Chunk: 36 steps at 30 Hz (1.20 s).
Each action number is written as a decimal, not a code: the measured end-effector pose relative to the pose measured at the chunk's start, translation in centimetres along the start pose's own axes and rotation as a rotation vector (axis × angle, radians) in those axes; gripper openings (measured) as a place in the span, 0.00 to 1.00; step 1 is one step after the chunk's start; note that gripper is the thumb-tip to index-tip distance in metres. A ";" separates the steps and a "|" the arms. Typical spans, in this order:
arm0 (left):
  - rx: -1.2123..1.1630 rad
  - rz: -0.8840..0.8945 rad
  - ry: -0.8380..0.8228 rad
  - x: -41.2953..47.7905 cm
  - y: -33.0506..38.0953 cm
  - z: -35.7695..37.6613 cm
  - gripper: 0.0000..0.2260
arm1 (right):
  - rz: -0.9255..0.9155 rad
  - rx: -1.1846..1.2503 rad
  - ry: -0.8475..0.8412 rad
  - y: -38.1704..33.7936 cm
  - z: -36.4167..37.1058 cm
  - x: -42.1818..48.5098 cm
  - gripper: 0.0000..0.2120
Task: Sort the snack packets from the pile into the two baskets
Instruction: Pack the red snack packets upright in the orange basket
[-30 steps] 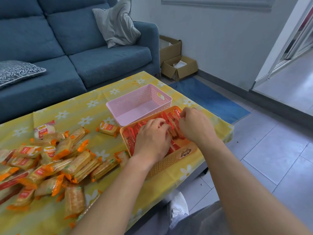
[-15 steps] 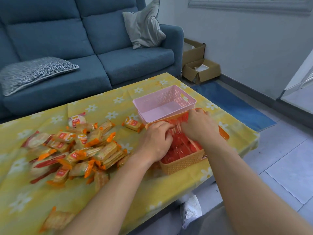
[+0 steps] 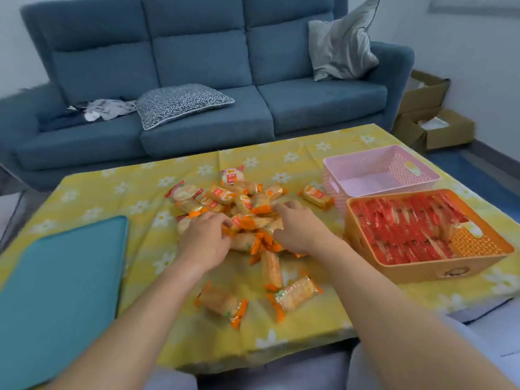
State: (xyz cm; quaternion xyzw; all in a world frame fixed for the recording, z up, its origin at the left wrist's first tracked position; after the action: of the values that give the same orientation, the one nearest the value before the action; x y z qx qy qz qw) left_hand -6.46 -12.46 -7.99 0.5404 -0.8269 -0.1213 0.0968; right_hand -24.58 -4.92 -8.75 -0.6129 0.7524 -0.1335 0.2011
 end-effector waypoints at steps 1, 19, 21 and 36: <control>-0.010 -0.031 0.023 0.0 -1.6 -0.4 0.15 | -0.019 -0.016 0.010 -1.1 0.8 0.6 0.30; -0.041 -0.083 -0.077 5.3 -9.4 2.9 0.17 | -0.248 -0.404 -0.025 -9.0 7.5 5.9 0.26; -0.122 -0.148 0.009 5.6 -10.7 1.9 0.08 | -0.181 -0.455 0.010 -8.9 7.0 6.0 0.22; -0.874 -0.792 0.073 5.0 -20.0 0.9 0.19 | 0.027 -0.150 -0.071 -13.4 9.2 13.8 0.15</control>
State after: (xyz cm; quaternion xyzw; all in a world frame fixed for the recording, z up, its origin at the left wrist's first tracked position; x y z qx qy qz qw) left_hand 8.70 -24.71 -14.85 0.7218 -0.4316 -0.4591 0.2863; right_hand -10.94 -20.84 -12.83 -0.6202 0.7609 -0.0522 0.1832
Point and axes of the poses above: each hand's wrist, its own x-axis towards the middle knuckle, its own z-axis out of the palm, y = z × x, the point moved 7 cm from there along x, towards the middle knuckle, and after that the axes turned 5 degrees about -z, right-handed, at the moved point
